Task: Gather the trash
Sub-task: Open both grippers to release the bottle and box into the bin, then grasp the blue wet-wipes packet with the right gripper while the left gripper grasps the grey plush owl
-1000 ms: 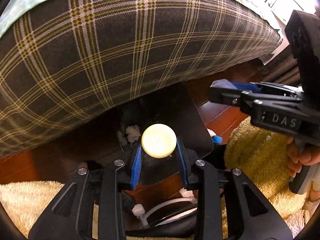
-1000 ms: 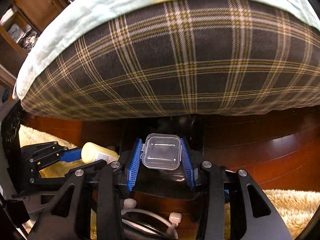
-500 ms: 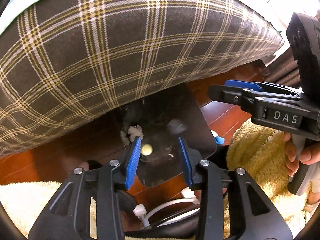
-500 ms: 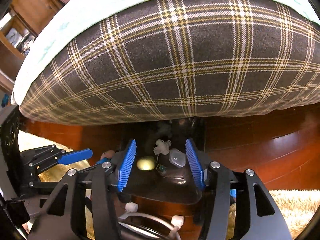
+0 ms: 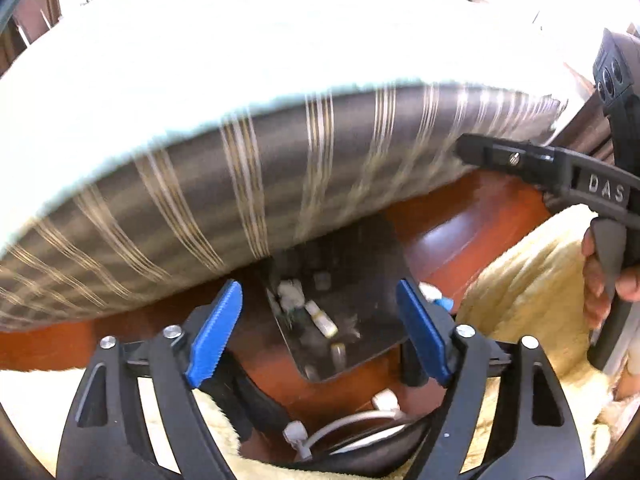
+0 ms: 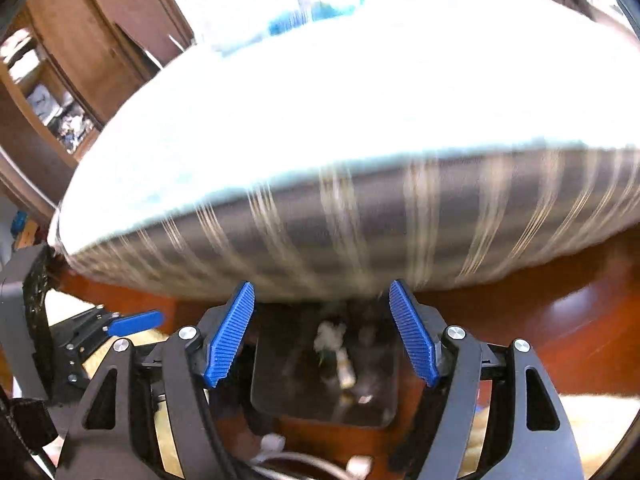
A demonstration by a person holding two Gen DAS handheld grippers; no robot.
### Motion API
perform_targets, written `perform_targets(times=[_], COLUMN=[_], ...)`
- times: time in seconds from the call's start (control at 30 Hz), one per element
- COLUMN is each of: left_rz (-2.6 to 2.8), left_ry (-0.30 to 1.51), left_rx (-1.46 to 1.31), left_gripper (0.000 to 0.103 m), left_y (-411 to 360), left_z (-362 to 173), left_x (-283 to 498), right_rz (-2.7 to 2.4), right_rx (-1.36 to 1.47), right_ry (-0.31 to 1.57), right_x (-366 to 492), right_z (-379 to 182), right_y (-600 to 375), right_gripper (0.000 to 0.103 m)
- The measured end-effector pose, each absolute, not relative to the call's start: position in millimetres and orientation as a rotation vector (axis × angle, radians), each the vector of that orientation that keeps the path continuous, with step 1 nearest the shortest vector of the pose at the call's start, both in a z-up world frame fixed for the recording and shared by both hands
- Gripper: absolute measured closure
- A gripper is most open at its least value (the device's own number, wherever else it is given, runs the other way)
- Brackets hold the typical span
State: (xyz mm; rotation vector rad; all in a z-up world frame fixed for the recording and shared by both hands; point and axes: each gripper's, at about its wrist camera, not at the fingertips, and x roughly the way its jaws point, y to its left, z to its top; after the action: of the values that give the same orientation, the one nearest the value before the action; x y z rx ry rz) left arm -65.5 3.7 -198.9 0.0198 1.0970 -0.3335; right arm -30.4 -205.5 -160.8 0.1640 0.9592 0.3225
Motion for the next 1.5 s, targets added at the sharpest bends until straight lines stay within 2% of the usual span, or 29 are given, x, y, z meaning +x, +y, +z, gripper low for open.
perform_targets(times=[0.07,0.2,0.27,0.33,0.47,0.8,1.1,1.17,1.2,1.23,1.3,1.5], left_rz=[-0.322,-0.284,-0.262,-0.259,-0.229,-0.198,-0.213,-0.22,-0.226,-0.234,-0.247,-0.279], left_ry=[1.049,0.948,0.917,0.889,0.863,0.854,0.897,0.899,0.899,0.898,0.896,0.886], left_rx=[0.018,0.047,0.067,0.067,0.057,0.086,0.062,0.067,0.068,0.07,0.073,0.091], left_gripper=[0.023,0.014,0.014,0.012,0.009,0.009,0.009,0.009,0.009,0.009,0.009,0.011], left_y=[9.8,20.6,23.9,28.0,30.1,30.1,23.1,19.3,17.7,15.2,10.8,-4.4], left_z=[-176.2,-132.0,-116.2,-99.5,-78.5,-70.9,-81.9,-82.5,-82.7,-82.4,-82.3,-82.4], left_x=[-62.7,-49.0,-39.7,-26.5,4.1,61.0,101.5,109.7,112.5,115.3,120.5,137.6], right_rz=[0.312,0.27,0.259,0.247,0.246,0.254,0.337,0.357,0.379,0.374,0.381,0.371], right_rx=[0.151,0.102,0.093,0.093,0.077,-0.038,0.007,-0.008,-0.023,-0.043,-0.063,-0.031], right_ry=[0.901,0.824,0.807,0.793,0.773,0.839,0.878,0.878,0.873,0.873,0.871,0.884], right_x=[-21.9,4.3,19.6,33.5,65.5,125.6,164.4,168.5,168.5,168.1,164.4,155.8], right_z=[-136.6,-101.0,-90.3,-82.3,-71.9,-102.2,-121.8,-123.8,-123.7,-123.8,-122.8,-116.9], right_y=[-215.3,-229.6,-231.7,-232.0,-221.8,-163.9,-154.1,-149.5,-146.4,-143.9,-143.9,-160.4], right_gripper=[0.023,0.022,0.02,0.012,0.012,0.012,0.012,0.016,0.035,0.047,0.056,0.058])
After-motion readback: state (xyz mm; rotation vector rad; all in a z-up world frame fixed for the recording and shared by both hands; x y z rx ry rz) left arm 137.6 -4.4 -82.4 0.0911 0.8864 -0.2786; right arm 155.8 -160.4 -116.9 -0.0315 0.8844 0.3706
